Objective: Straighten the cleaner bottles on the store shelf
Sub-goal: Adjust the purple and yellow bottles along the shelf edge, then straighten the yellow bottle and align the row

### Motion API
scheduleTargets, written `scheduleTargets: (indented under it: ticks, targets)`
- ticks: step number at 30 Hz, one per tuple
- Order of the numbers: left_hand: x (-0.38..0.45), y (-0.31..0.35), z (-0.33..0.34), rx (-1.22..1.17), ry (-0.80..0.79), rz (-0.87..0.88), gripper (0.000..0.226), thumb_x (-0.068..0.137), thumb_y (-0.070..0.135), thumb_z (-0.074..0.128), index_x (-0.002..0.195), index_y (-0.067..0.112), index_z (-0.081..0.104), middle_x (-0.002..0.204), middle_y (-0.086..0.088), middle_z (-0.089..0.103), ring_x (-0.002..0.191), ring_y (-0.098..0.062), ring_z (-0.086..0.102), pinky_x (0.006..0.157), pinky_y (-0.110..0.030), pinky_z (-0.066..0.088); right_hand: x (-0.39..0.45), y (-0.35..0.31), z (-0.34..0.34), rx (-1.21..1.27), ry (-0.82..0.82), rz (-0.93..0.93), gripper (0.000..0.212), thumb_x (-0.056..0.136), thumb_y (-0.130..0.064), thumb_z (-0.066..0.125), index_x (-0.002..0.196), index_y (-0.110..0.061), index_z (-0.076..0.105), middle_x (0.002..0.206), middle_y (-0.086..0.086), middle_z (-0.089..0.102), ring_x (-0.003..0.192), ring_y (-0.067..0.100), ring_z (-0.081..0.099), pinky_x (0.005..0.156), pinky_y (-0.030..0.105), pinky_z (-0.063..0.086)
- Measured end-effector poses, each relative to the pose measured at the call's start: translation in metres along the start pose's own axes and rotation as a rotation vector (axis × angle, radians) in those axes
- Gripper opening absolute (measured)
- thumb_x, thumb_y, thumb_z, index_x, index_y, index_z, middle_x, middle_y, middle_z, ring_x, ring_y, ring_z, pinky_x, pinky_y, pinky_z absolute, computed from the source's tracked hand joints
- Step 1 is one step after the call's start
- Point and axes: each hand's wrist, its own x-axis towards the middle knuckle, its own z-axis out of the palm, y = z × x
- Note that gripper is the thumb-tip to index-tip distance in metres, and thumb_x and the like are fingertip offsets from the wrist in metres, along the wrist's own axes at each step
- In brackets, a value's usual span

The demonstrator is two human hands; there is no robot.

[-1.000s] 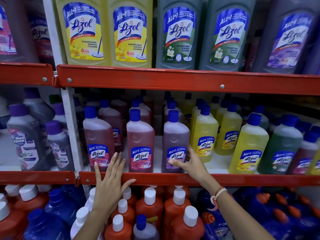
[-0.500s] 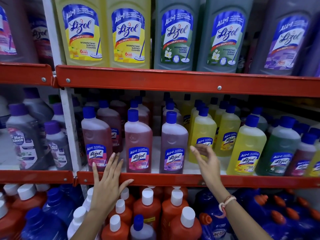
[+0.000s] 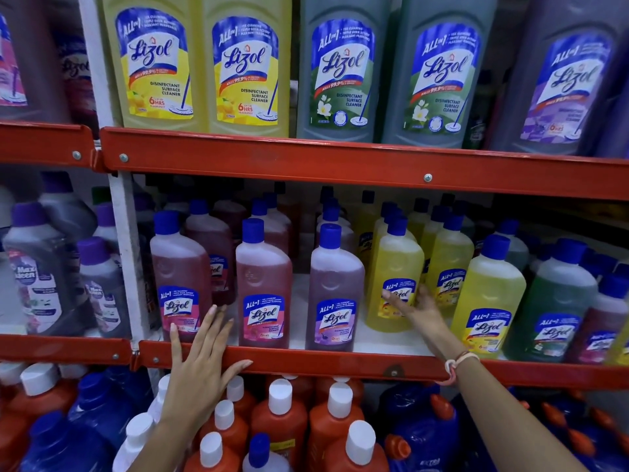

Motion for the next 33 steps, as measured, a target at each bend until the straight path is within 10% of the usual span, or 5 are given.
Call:
scheduleTargets:
  ticks: [9, 14, 25, 33]
  targets:
    - [0.001, 0.0, 0.002, -0.005, 0.019, -0.005, 0.081, 0.091, 0.07, 0.02, 0.144, 0.012, 0.039, 0.154, -0.012, 0.04, 0.152, -0.015, 0.005, 0.122, -0.054, -0.005, -0.012, 0.0, -0.013, -0.103, -0.112, -0.067, 0.052, 0.081, -0.028, 0.076, 0.123, -0.017, 0.047, 0.105, -0.004, 0.068, 0.088, 0.0, 0.062, 0.061, 0.014, 0.052]
    - [0.0, 0.003, -0.002, -0.018, 0.014, -0.001, 0.081, 0.091, 0.07, 0.021, 0.143, 0.012, 0.042, 0.154, -0.01, 0.04, 0.152, -0.014, 0.007, 0.123, -0.054, -0.006, -0.031, 0.003, -0.015, -0.161, -0.08, -0.103, 0.068, 0.066, -0.044, 0.079, 0.121, -0.018, 0.05, 0.1, -0.006, 0.069, 0.089, 0.008, 0.067, 0.076, 0.031, 0.06]
    - [-0.002, 0.002, -0.002, 0.044, -0.012, 0.007, 0.083, 0.089, 0.069, 0.022, 0.142, 0.01, 0.044, 0.156, -0.011, 0.038, 0.149, -0.022, 0.02, 0.121, -0.057, -0.001, -0.061, -0.004, -0.01, -0.204, -0.04, -0.125, 0.06, 0.071, -0.045, 0.076, 0.119, -0.02, 0.05, 0.097, -0.008, 0.068, 0.086, -0.003, 0.062, 0.061, 0.013, 0.049]
    - [-0.003, 0.005, -0.012, -0.016, -0.044, 0.012, 0.081, 0.089, 0.068, 0.026, 0.138, 0.008, 0.049, 0.153, -0.011, 0.042, 0.149, -0.02, 0.02, 0.122, -0.054, -0.006, -0.091, -0.001, 0.018, -0.093, 0.24, -0.116, 0.087, 0.073, -0.053, 0.074, 0.144, -0.018, 0.037, 0.132, -0.004, 0.052, 0.119, 0.014, 0.054, 0.097, 0.035, 0.049]
